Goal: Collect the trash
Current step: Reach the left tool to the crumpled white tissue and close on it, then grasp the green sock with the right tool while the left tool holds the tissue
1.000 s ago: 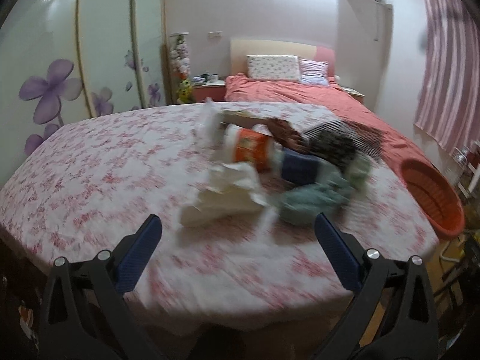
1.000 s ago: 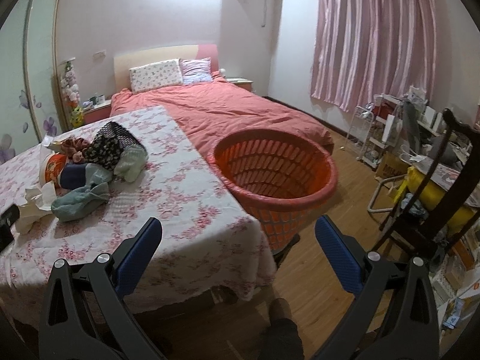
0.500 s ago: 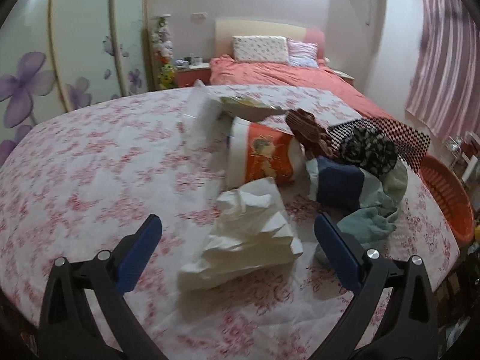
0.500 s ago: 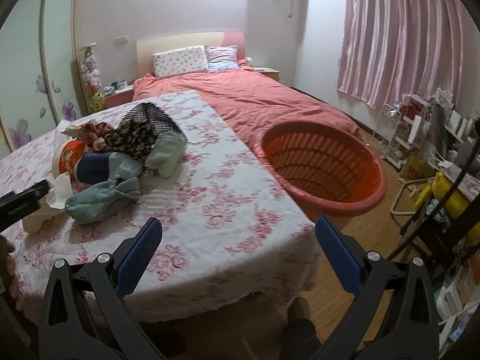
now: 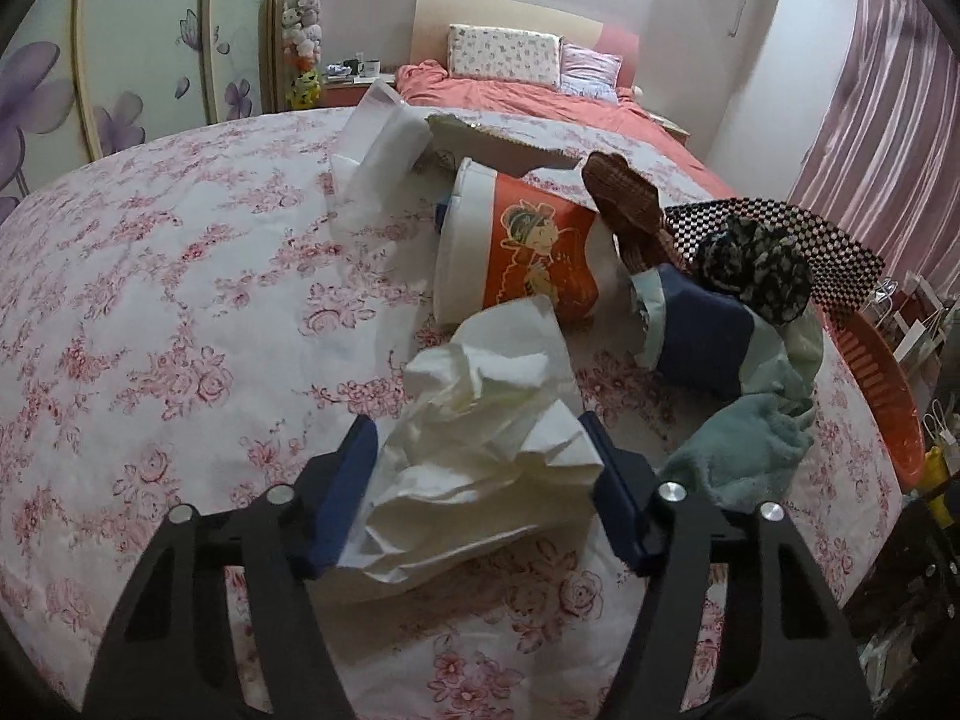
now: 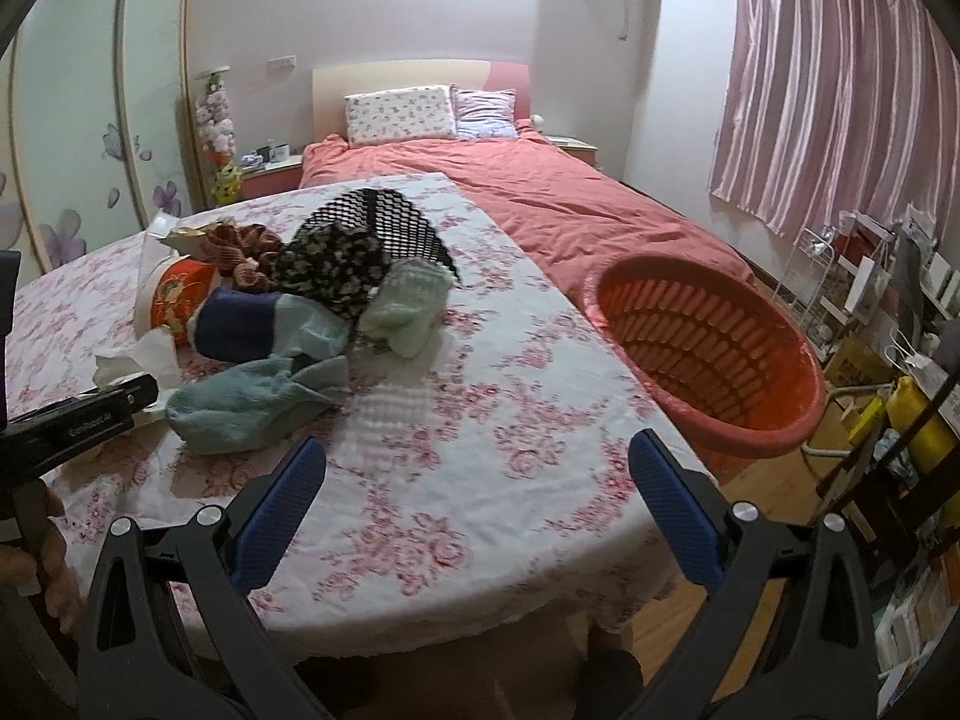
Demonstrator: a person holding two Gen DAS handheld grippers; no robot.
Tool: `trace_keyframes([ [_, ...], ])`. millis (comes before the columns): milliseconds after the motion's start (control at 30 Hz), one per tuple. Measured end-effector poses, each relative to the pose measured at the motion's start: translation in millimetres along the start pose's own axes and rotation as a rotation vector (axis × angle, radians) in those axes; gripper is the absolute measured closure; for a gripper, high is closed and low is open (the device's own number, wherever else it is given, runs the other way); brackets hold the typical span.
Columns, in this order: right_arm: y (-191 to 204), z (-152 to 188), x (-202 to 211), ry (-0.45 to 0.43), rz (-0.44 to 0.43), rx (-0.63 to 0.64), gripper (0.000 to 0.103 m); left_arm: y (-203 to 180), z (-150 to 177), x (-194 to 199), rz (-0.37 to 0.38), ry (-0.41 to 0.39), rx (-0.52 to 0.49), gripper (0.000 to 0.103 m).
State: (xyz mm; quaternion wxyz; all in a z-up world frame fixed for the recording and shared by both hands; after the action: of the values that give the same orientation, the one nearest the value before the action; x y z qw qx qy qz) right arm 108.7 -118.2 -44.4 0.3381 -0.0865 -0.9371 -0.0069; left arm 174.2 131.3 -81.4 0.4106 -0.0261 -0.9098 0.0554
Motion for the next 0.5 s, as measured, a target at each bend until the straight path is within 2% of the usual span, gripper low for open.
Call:
trace_keyframes([
  [167, 13.7, -4.4, -0.1, -0.018, -0.034, 0.013, 0.003, 4.9, 1.7, 15.5, -0.008, -0.05, -0.004, 0.04],
  [300, 29.1, -9.8, -6.8, -0.021, -0.102, -0.008, 0.005, 18.7, 0.3, 36.5, -0.024, -0.096, 0.01, 0.04],
  [500, 59.1, -17.7, -30.9, 0.018, -0.191, -0.051, 0.011, 41.4, -3.8, 64.9, -0.043, -0.151, 0.045, 0.04],
])
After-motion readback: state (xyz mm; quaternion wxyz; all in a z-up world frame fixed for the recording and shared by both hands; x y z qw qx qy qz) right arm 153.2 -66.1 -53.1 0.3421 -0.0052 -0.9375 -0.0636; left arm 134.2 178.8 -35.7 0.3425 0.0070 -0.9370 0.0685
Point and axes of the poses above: each gripper's, at about its wrist camera, not at the fingertips, and x roughly against the way its jaws point, y to its left, z to its underside, the point moved 1 cm from there along -x, roughly the way its jaws point, and after that the axes turned 1 degree about -z, right-handed, at the moved point
